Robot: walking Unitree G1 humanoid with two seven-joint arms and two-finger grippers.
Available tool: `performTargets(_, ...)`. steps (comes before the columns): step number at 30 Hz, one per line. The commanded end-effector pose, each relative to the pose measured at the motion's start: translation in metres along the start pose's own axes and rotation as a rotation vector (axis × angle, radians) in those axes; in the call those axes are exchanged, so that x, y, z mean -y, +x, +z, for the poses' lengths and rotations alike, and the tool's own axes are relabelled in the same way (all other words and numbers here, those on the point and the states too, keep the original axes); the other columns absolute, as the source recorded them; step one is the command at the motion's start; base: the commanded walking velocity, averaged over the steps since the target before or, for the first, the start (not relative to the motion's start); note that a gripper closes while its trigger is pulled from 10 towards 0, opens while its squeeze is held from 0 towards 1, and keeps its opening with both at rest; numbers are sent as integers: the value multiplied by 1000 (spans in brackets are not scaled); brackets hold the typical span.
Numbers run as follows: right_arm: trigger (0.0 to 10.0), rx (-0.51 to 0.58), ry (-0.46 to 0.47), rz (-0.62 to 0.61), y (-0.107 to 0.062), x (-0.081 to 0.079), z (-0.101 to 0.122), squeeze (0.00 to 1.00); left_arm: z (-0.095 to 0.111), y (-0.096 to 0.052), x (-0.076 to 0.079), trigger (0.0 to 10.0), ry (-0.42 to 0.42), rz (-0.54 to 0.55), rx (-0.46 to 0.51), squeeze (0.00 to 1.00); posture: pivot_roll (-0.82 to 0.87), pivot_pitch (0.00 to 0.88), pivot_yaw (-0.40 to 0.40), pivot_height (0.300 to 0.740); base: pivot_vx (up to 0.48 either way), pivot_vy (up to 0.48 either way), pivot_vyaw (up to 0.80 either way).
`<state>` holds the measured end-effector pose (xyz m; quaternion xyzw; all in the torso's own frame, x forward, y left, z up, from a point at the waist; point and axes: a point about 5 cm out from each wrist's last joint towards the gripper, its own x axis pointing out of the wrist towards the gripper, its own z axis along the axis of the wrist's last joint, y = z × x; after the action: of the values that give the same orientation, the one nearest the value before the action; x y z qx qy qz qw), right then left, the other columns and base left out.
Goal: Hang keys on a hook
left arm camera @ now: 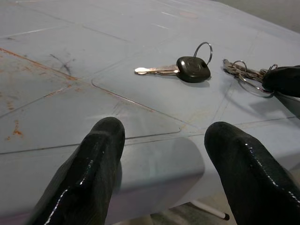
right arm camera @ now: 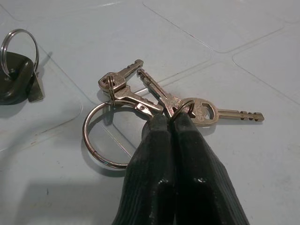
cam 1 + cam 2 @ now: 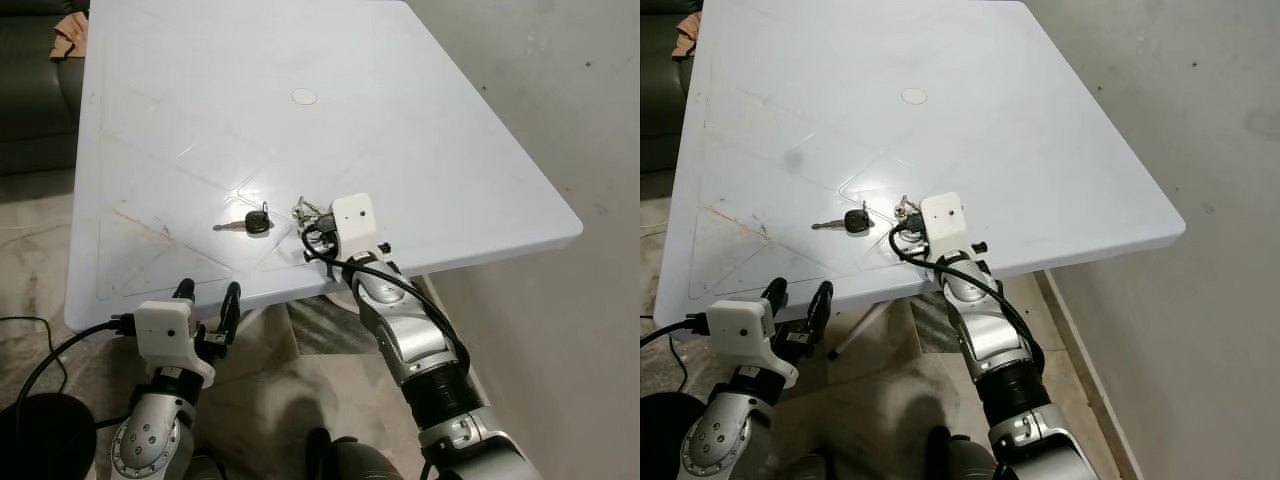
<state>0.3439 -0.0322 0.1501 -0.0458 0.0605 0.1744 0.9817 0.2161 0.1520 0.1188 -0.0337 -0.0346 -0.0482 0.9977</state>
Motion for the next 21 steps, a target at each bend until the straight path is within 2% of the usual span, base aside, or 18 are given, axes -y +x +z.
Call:
performTargets(1, 0, -44, 27, 0, 0, -1, -8, 0, 2, -3, 0, 10000, -6, 8, 3, 0, 83, 258, -148, 740, 0, 0, 0)
performTargets(5, 0, -45, 28, 0, 0, -1, -8, 0, 2, -3, 0, 10000, -7, 7, 3, 0, 83, 258, -148, 740, 0, 0, 0)
performTargets(8, 0, -5, -85, -11, -2, 4, -8, 0, 2, -1, 1, 10000, -7, 4, 6, 0, 82, 247, -148, 740, 0, 0, 0)
performTargets(12, 0, -1, -97, -12, -2, 4, -8, 0, 2, -1, 1, 10000, -7, 4, 6, 0, 82, 247, -148, 740, 0, 0, 0)
performTargets(13, 4588, 82, -129, 7, -7, 9, -3, 0, 2, 2, 2, 10000, -5, -1, 12, 0, 72, 224, -145, 740, 0, 0, 0)
performTargets(14, 4588, 142, -155, 23, -11, 12, 1, 0, 3, 4, 2, 10000, -3, -4, 17, 0, 72, 224, -145, 740, 0, 0, 0)
performTargets(15, 10000, 195, -90, 81, -16, 15, 6, 0, 3, 7, 3, 10000, -3, -8, 22, 0, 68, 218, -142, 740, 0, 0, 0)
performTargets(16, 10000, 239, -34, 137, -21, 17, 10, 0, 3, 9, 3, 10000, -2, -10, 24, 0, 64, 210, -141, 740, 0, 0, 0)
performTargets(17, 10000, 239, -34, 137, -21, 17, 10, 0, 3, 9, 3, 10000, -2, -10, 24, 0, 64, 210, -141, 740, 0, 0, 0)
performTargets(18, 10000, 332, 45, 191, -29, 23, 18, 0, 4, 11, 3, 10000, -3, -14, 27, 0, 61, 207, -141, 740, 0, 0, 0)
performTargets(21, 10000, 343, 87, 214, -31, 27, 18, 0, 3, 13, 3, 10000, -2, -16, 29, 0, 52, 197, -139, 740, 0, 0, 0)
